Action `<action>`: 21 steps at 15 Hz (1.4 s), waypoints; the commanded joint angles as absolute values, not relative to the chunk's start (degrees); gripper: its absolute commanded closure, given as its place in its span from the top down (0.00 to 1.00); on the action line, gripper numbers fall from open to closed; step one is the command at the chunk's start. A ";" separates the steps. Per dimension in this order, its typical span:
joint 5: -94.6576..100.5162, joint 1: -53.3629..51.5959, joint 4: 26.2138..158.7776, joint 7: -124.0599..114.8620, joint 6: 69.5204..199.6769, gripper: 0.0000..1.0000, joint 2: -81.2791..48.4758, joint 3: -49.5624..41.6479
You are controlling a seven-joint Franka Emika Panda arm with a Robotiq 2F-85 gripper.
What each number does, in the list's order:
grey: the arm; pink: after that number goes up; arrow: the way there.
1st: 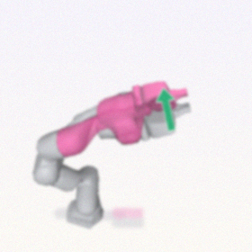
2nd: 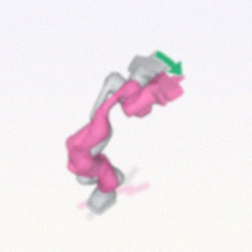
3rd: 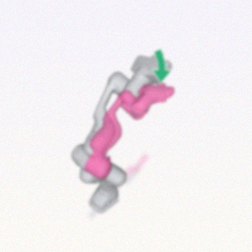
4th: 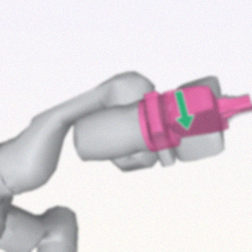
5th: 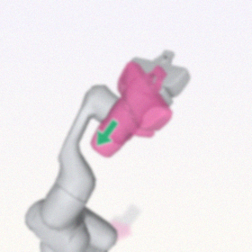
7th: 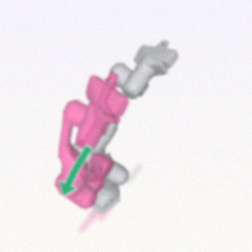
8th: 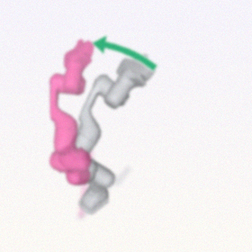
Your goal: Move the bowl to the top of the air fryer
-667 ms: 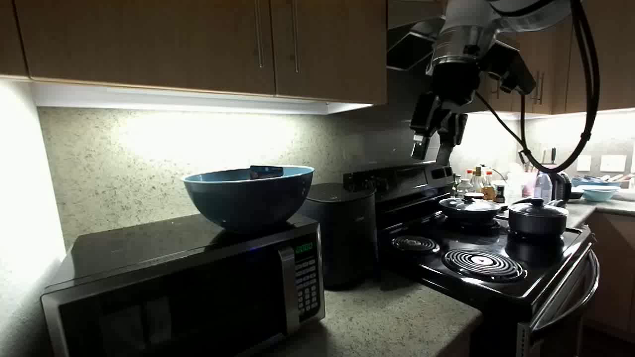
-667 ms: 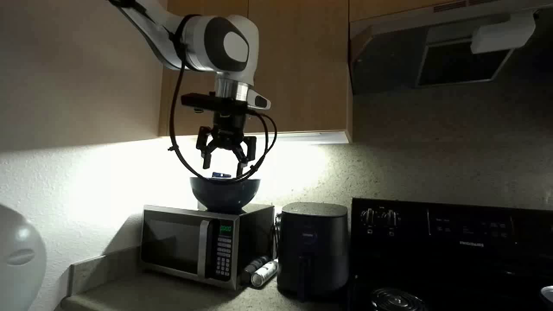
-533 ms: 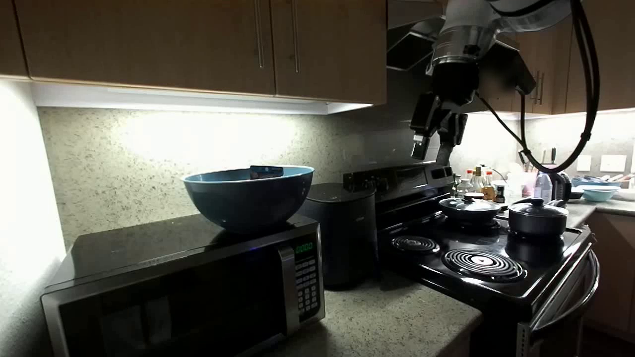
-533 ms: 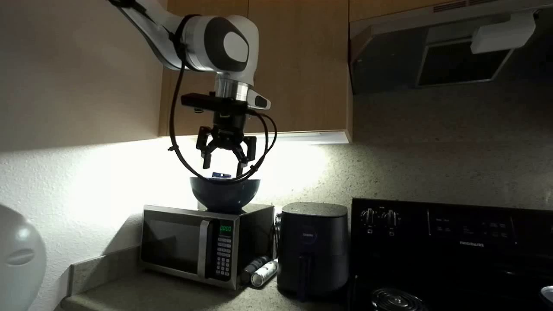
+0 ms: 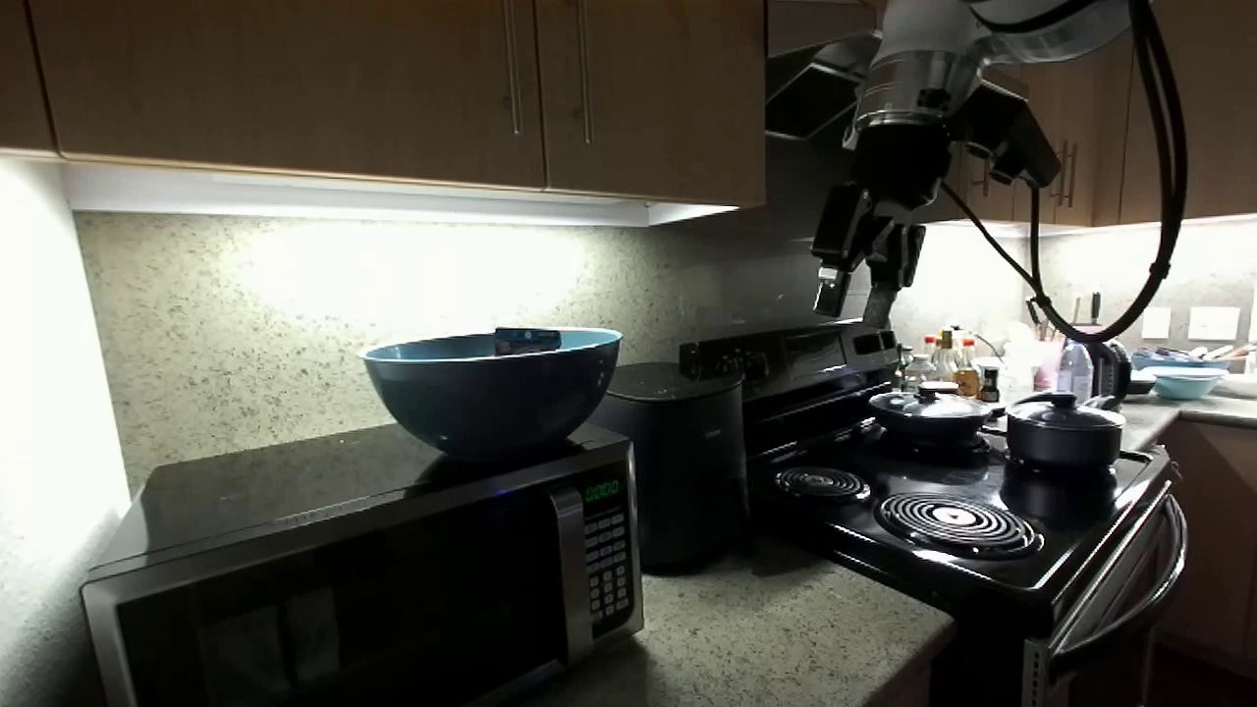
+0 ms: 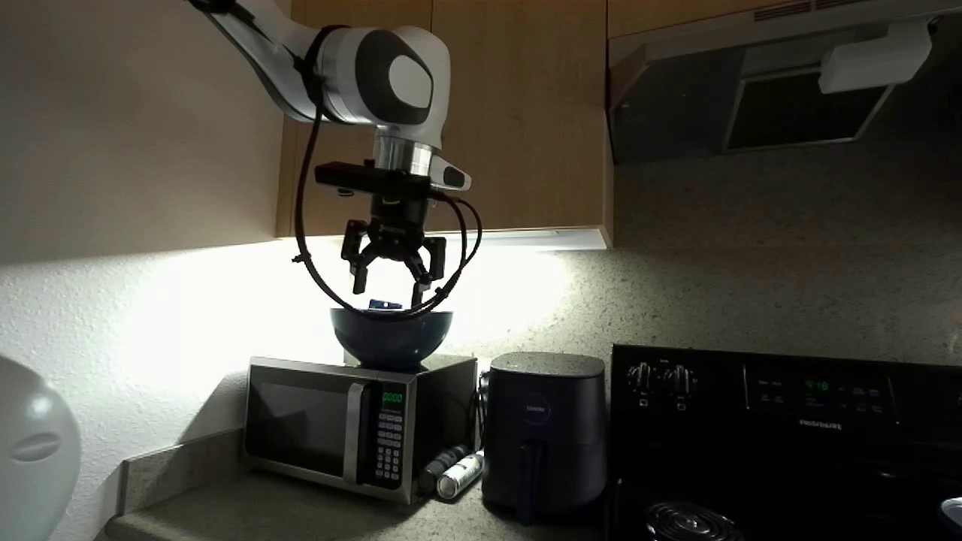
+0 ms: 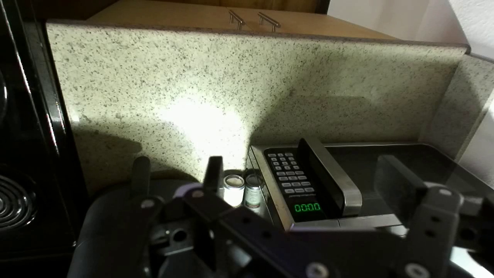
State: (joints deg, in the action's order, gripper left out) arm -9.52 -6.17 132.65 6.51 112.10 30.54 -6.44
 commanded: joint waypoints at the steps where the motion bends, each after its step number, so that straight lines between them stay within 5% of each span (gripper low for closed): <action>1: -10.30 -4.58 132.52 7.18 111.86 1.00 30.40 -5.17; 11: -6.22 -6.01 118.08 4.14 113.58 1.00 15.42 2.72; 21: -13.75 -5.77 121.91 -1.95 120.40 1.00 14.20 2.53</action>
State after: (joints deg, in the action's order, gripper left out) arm -9.83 -6.19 120.96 3.57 114.50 17.25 1.41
